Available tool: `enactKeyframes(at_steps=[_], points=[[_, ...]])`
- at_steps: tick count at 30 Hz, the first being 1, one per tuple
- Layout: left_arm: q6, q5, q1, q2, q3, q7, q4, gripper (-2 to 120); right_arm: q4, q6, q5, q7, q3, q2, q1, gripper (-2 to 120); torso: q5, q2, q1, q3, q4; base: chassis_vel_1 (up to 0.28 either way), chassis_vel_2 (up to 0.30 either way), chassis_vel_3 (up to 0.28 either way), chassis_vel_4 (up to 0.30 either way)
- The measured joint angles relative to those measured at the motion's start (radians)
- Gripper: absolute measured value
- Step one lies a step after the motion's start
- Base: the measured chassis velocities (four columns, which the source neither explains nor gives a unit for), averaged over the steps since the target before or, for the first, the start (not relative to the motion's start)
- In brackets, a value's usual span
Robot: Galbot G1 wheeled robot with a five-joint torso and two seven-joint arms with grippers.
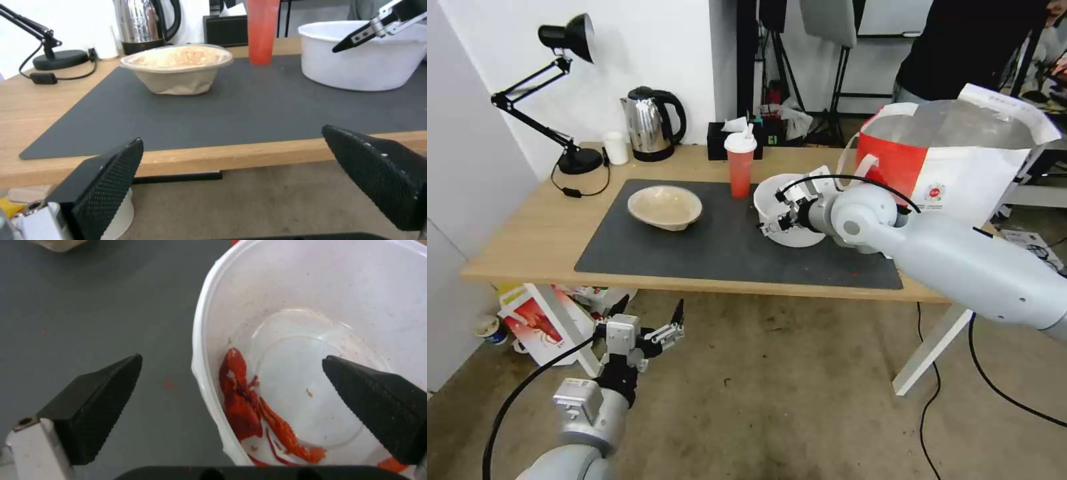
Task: Pick up the trash from the table and place it into the takeout bag.
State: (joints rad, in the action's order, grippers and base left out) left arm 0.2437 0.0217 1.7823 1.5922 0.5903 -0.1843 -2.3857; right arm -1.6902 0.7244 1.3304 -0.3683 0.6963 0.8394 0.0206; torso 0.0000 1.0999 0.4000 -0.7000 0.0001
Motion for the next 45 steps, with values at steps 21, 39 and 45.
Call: enactKeyframes(at_steps=[21, 39, 45], points=[[-0.016, -0.003, 0.001, 0.0, -0.004, 0.0, 0.005, 100, 0.046, 0.0, -0.034, 0.009, 0.009, 0.026, -0.007, 100, 0.0, 0.0, 0.0, 0.0, -0.0001, 0.0, 0.0, 0.0, 0.0], [-0.017, -0.004, 0.001, 0.0, -0.005, 0.0, 0.006, 100, 0.063, 0.0, -0.049, 0.028, 0.021, 0.032, -0.01, 91, 0.0, 0.0, 0.0, 0.0, 0.0, 0.0, 0.0, 0.0, 0.0], [-0.017, -0.004, 0.001, 0.0, -0.005, 0.0, 0.004, 100, 0.063, 0.0, -0.05, 0.035, 0.023, 0.025, -0.01, 75, 0.0, 0.0, 0.0, 0.0, -0.0002, 0.0, 0.0, 0.0, 0.0]])
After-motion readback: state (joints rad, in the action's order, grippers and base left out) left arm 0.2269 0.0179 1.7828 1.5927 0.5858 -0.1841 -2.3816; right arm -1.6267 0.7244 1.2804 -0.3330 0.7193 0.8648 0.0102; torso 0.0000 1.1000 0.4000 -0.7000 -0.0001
